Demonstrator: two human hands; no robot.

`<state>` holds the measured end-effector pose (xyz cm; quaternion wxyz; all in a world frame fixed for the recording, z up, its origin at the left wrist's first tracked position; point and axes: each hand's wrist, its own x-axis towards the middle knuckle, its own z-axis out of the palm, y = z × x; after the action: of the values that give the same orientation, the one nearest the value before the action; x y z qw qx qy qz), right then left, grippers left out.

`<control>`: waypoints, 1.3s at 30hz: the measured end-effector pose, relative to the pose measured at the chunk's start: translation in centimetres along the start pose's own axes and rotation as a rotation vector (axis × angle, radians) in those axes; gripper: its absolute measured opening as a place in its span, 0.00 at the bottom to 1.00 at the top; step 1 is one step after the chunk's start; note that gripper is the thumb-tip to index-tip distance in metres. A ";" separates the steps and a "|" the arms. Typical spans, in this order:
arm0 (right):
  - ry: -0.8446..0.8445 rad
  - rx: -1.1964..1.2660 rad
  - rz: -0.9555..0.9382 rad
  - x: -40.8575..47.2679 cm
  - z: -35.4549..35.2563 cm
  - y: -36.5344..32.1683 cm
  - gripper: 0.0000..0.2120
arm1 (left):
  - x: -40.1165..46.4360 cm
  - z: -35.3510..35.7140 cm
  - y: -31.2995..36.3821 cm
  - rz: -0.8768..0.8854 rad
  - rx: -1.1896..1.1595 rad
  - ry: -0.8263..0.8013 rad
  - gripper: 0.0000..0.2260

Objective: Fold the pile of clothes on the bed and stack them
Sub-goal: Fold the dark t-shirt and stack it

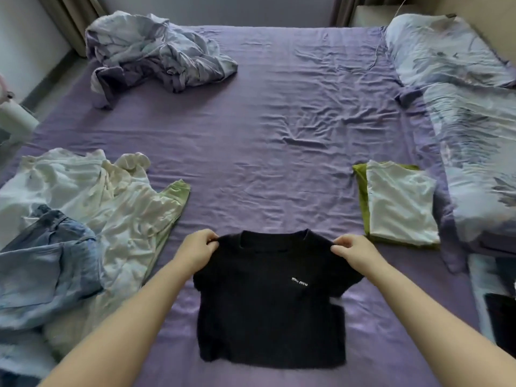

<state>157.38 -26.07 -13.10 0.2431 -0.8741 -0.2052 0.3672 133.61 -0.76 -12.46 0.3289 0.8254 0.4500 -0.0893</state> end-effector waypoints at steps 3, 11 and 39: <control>0.102 -0.061 0.084 2.9 3.1 1.9 0.06 | 3.1 3.0 -2.2 -0.116 0.074 0.051 0.05; 0.149 -0.078 0.196 9.1 5.1 2.4 0.03 | 10.4 4.5 -4.9 -0.160 0.198 -0.227 0.11; -0.070 -0.302 -0.017 21.2 -1.0 3.5 0.16 | 16.9 14.0 8.9 0.621 0.247 0.153 0.14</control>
<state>172.43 -17.70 -25.98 0.1047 -0.8856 -0.2737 0.3603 152.59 -1.34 -26.59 0.2034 0.9609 0.1862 0.0234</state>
